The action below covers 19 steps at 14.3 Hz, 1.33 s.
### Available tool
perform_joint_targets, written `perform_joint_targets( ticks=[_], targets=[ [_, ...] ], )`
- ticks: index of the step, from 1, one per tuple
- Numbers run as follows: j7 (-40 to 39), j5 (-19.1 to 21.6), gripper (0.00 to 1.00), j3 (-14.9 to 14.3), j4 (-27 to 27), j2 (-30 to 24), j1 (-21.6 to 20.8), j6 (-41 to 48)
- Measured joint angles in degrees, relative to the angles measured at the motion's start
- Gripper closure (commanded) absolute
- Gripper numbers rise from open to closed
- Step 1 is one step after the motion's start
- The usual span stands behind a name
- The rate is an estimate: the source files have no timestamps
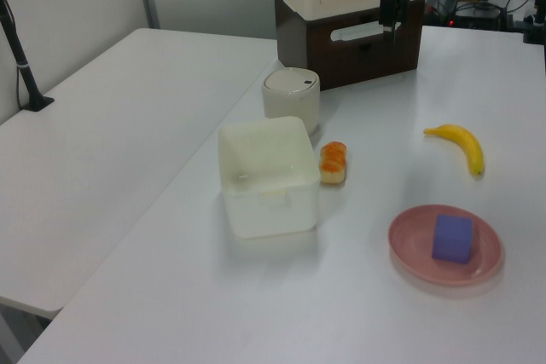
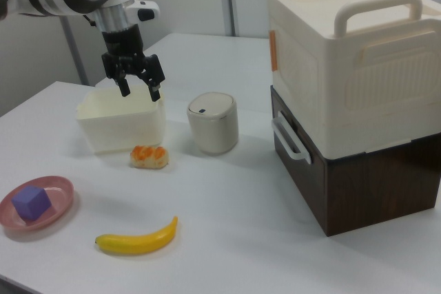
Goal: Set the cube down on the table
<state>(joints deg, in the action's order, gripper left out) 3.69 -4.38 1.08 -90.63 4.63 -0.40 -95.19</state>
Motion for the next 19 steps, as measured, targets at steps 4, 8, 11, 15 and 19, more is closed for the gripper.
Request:
perform_joint_targets(
  ticks=[4, 8, 11, 15, 19],
  targets=[
    [-0.06, 0.01, 0.00, 0.19, -0.16, 0.24, -0.18, 0.03],
    [-0.09, 0.15, 0.00, 0.50, -0.47, 0.68, -3.47, 0.08],
    [-0.06, 1.27, 0.00, 0.62, -2.00, 0.88, -8.46, 0.13],
    [1.96, 5.11, 0.00, 0.65, -5.17, 1.08, -13.84, 0.16],
    [3.16, 9.14, 0.00, 0.68, -9.17, 1.16, -18.27, 0.21]
  ],
)
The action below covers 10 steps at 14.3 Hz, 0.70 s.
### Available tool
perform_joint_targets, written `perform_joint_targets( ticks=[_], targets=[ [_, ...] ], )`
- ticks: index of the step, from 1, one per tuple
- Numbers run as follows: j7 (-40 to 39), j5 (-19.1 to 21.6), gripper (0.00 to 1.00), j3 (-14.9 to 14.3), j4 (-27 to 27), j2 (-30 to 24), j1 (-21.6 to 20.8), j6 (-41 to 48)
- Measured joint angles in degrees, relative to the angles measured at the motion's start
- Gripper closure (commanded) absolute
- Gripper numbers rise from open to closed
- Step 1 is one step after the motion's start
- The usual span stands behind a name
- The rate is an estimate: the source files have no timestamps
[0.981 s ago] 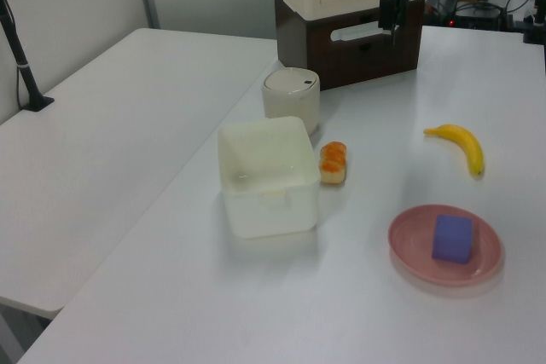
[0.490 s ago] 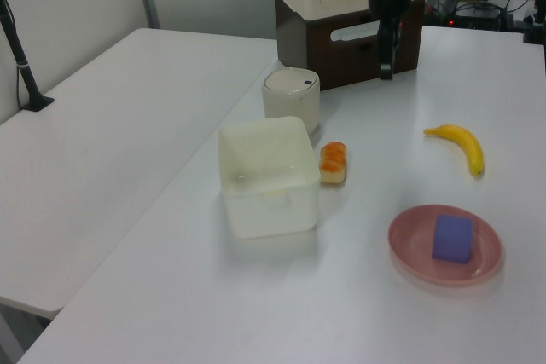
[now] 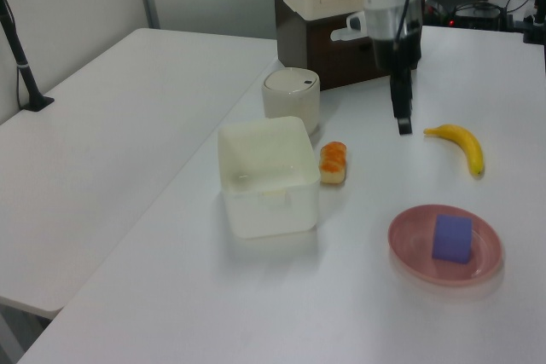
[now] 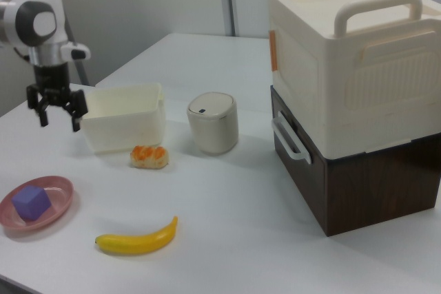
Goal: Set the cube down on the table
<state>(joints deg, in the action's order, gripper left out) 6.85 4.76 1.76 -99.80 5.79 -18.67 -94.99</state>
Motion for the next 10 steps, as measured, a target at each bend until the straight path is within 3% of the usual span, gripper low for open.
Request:
perform_joint_targets(
  ticks=[6, 10],
  targets=[
    [1.27, 1.86, 0.00, 0.02, -6.80, 2.39, -6.15, 0.01],
    [10.23, 1.87, 0.00, 0.08, -9.95, 4.25, -7.79, -2.92]
  ],
)
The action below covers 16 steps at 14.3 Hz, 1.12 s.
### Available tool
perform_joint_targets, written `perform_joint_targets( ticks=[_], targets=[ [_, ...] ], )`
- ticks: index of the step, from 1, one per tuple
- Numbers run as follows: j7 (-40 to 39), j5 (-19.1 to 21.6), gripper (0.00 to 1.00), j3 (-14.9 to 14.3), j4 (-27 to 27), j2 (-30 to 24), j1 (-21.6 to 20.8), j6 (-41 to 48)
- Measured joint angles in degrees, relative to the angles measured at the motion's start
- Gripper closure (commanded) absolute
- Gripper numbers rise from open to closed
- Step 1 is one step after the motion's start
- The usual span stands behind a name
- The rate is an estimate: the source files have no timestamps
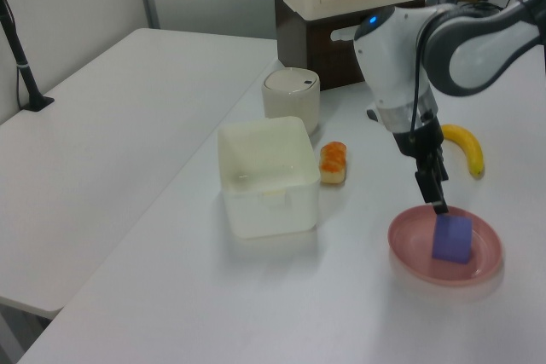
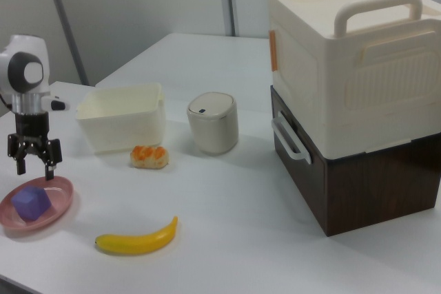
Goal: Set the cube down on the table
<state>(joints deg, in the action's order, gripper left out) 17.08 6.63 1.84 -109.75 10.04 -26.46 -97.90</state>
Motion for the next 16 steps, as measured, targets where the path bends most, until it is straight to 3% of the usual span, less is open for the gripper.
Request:
perform_joint_targets(
  ticks=[6, 7, 8, 11, 13, 16],
  targets=[
    [3.04, 0.00, 0.00, 1.34, -4.19, 1.72, -2.56, -4.61],
    [3.07, 0.00, 0.20, 1.35, -4.48, 2.10, -2.98, -5.13],
    [3.16, 0.00, 0.46, 1.35, -4.73, 2.77, -3.41, -5.91],
    [3.21, 0.00, 0.80, 1.35, -4.82, 3.70, -3.59, -6.47],
    [3.22, 0.00, 0.87, 1.33, -4.71, 3.58, -3.59, -6.46],
    [3.22, -0.47, 0.87, 1.08, -3.88, 3.15, -3.41, -3.40]
  ],
)
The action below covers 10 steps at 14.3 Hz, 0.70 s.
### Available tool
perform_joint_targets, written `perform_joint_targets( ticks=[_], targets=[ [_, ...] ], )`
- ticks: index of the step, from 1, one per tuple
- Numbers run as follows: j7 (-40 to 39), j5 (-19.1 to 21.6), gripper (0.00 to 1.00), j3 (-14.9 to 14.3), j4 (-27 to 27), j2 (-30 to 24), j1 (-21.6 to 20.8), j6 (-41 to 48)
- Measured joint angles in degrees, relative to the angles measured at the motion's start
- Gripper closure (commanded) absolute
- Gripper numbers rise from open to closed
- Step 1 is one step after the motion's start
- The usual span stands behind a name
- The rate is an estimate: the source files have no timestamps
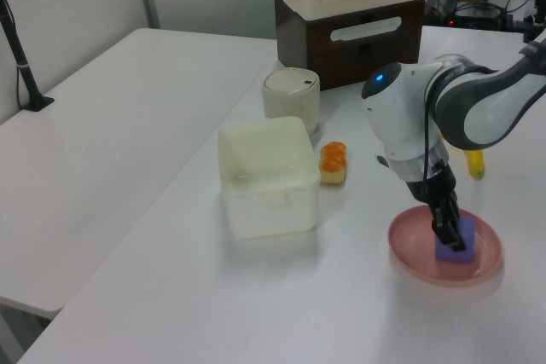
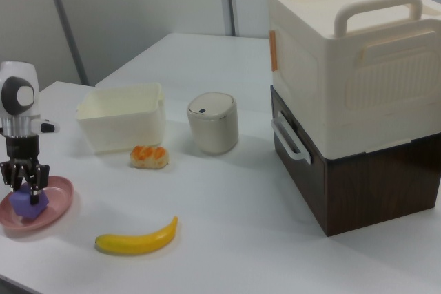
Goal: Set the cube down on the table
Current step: 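Lift the purple cube off the plate and carry it beside the canister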
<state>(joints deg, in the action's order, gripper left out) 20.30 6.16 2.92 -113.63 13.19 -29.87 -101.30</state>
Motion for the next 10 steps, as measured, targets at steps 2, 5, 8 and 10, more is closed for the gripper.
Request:
perform_joint_targets(
  ticks=[2, 5, 8, 10],
  targets=[
    [-0.58, -1.21, 0.87, -0.33, 3.09, -1.79, 1.94, 4.53],
    [-4.47, -4.01, 0.86, -0.53, 6.61, -2.99, 7.13, 5.45],
    [-14.01, -7.10, 0.78, -0.77, 9.64, -2.91, 16.67, 5.49],
    [-19.62, -9.10, 0.61, -0.83, 11.13, -2.29, 22.05, 4.85]
  ],
)
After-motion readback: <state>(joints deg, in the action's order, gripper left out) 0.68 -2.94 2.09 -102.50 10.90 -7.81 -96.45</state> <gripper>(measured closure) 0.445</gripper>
